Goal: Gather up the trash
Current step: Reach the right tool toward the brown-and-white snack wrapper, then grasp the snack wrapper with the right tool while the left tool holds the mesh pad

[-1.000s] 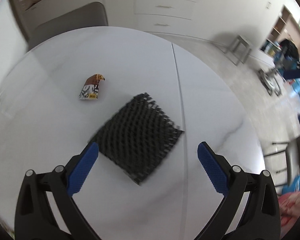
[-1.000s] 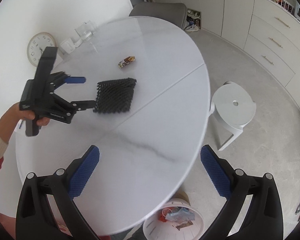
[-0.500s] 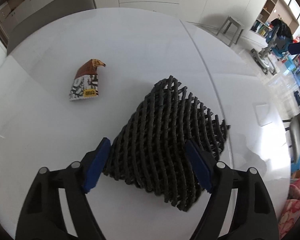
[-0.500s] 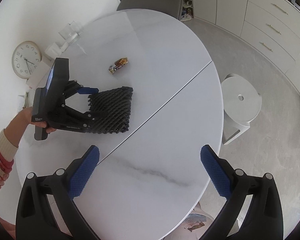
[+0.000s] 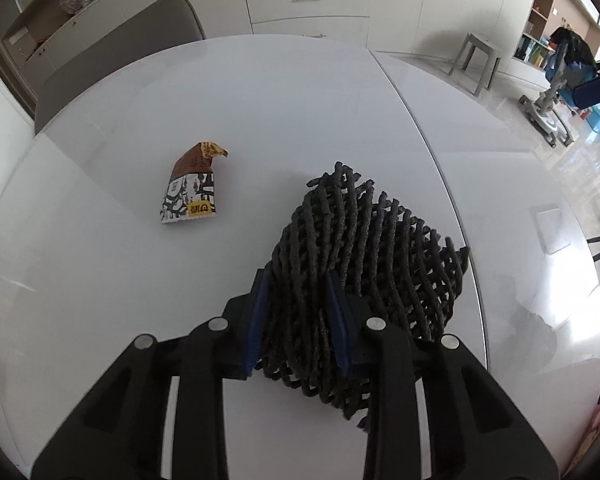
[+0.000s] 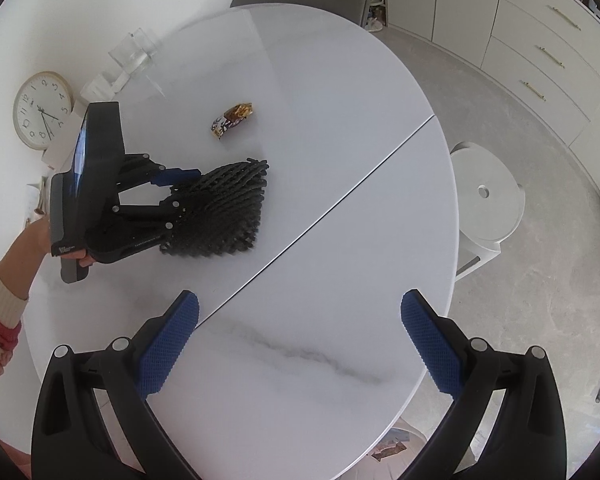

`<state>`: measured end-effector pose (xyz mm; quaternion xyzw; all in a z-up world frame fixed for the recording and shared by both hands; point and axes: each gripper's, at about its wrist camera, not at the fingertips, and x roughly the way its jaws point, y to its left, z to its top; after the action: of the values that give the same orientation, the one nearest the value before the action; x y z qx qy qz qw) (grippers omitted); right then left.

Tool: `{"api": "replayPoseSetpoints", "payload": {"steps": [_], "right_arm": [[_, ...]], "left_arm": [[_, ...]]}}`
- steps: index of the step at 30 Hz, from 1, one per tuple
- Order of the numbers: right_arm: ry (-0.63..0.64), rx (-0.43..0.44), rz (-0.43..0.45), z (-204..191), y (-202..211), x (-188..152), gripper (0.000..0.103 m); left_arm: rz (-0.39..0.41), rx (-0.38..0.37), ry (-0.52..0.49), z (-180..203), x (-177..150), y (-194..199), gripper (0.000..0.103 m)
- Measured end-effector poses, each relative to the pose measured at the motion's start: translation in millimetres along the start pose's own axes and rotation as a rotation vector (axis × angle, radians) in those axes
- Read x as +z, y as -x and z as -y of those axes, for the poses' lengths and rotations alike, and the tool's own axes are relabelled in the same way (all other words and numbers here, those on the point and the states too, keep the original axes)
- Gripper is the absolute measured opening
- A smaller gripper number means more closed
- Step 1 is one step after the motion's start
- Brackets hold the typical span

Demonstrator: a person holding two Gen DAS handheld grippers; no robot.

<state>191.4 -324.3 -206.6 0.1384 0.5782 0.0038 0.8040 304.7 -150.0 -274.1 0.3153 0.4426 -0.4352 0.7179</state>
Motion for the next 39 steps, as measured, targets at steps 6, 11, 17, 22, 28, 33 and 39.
{"api": "replayPoseSetpoints", "payload": {"steps": [6, 11, 17, 22, 28, 33, 39], "right_arm": [[0.024, -0.005, -0.001, -6, -2, 5, 0.100], [0.024, -0.002, 0.007, -5, -2, 9, 0.100], [0.045, 0.018, 0.024, -12, -4, 22, 0.100], [0.097, 0.033, 0.063, -29, -19, 54, 0.100], [0.016, 0.105, 0.079, -41, -66, 111, 0.100], [-0.077, 0.133, 0.051, -52, -116, 152, 0.090], [-0.180, 0.093, 0.011, -68, -160, 175, 0.078]], "left_arm": [[0.012, 0.007, -0.001, -2, -1, 1, 0.021], [0.027, 0.005, 0.000, -4, -2, 4, 0.012], [0.069, 0.000, 0.047, -8, -13, 17, 0.012], [0.111, -0.003, 0.208, -18, -30, 41, 0.012], [0.126, 0.086, 0.414, -21, -60, 69, 0.012], [0.142, 0.150, 0.639, -29, -91, 84, 0.012], [0.174, 0.197, 0.823, -42, -118, 98, 0.012]]}}
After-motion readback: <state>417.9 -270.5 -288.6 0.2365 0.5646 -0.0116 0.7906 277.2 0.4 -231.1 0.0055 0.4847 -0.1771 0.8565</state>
